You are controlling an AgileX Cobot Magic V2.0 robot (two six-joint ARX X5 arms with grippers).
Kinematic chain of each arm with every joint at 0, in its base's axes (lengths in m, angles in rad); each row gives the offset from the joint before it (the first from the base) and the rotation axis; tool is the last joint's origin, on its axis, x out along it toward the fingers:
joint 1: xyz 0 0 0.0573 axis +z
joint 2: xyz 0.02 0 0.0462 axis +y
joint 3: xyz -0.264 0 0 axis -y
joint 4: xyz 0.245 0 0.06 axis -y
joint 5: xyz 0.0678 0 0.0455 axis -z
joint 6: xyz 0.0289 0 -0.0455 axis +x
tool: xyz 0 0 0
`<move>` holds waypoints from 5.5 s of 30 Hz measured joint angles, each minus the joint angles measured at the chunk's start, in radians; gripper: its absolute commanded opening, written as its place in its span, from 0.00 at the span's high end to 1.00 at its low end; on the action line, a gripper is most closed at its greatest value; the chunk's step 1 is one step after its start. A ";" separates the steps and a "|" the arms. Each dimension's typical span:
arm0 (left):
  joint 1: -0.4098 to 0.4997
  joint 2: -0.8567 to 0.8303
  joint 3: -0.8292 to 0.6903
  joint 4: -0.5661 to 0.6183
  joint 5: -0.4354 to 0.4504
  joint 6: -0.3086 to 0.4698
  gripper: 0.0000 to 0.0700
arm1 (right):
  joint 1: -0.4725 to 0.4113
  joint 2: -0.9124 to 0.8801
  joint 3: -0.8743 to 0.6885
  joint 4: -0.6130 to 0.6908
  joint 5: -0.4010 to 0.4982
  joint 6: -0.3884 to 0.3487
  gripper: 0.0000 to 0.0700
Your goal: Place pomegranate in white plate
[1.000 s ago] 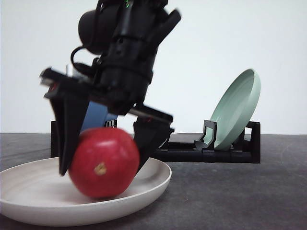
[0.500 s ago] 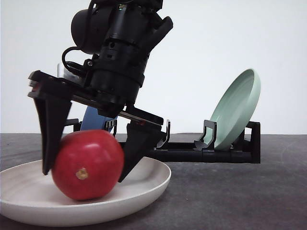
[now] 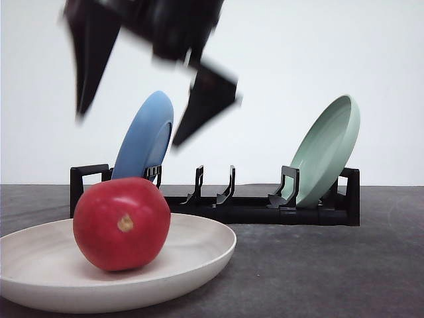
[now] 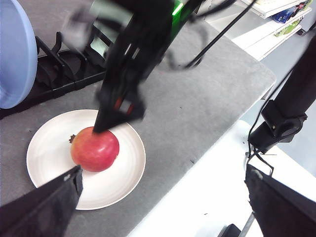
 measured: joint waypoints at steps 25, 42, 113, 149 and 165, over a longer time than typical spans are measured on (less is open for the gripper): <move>0.000 0.000 0.000 0.065 -0.100 0.000 0.09 | -0.005 -1.089 -0.316 -0.135 0.472 -0.046 0.00; 0.000 0.000 0.000 0.113 -0.134 0.090 0.98 | -0.005 -1.416 -0.592 0.038 0.478 -0.033 0.95; 1.307 -0.379 -1.050 1.086 0.127 0.626 1.00 | -0.005 -1.416 -0.592 0.038 0.478 -0.032 0.99; 1.330 -0.437 -1.069 0.938 0.216 0.602 1.00 | -0.005 -1.416 -0.592 0.038 0.479 -0.032 0.99; 1.330 -0.437 -1.069 0.938 0.216 0.602 1.00 | -0.006 -1.416 -0.592 0.038 0.479 -0.033 0.99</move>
